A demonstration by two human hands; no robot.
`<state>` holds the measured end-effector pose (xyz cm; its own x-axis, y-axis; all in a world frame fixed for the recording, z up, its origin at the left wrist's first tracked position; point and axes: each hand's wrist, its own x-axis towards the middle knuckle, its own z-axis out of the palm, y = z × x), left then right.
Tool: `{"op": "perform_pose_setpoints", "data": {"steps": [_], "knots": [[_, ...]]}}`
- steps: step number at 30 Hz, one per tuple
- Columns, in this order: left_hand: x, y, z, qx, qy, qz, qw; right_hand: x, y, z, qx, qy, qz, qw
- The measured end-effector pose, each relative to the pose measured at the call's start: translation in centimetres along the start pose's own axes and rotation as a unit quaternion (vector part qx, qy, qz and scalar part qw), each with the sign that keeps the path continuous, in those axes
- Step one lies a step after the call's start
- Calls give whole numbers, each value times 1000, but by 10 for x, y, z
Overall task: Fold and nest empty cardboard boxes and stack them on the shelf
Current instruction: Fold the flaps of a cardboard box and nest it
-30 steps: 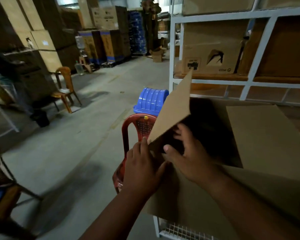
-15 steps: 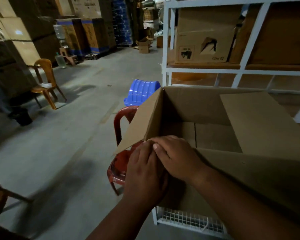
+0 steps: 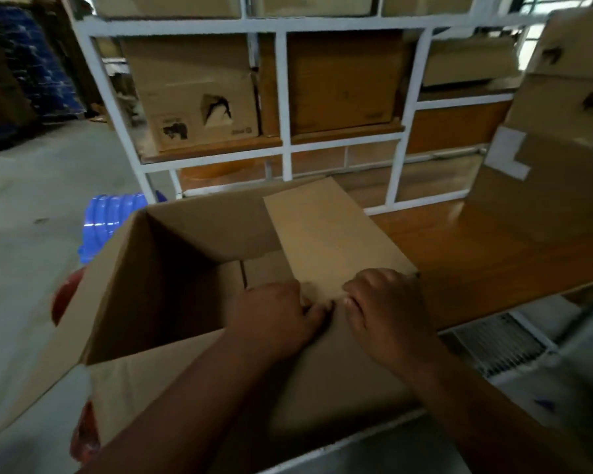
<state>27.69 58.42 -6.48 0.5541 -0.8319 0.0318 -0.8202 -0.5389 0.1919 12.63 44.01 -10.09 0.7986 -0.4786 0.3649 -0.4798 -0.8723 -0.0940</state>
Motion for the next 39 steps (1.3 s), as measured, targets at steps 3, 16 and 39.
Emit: {"op": "perform_pose_setpoints", "data": {"steps": [3,16,39], "knots": [[42,8,5,-280,-80,-120,949,-3,35,6,15,-1,40,999],[44,115,-26,-560,83,51,823,-20,108,3,208,137,101,963],[69,170,64,-144,96,144,974,-19,172,30,337,26,80,938]]}}
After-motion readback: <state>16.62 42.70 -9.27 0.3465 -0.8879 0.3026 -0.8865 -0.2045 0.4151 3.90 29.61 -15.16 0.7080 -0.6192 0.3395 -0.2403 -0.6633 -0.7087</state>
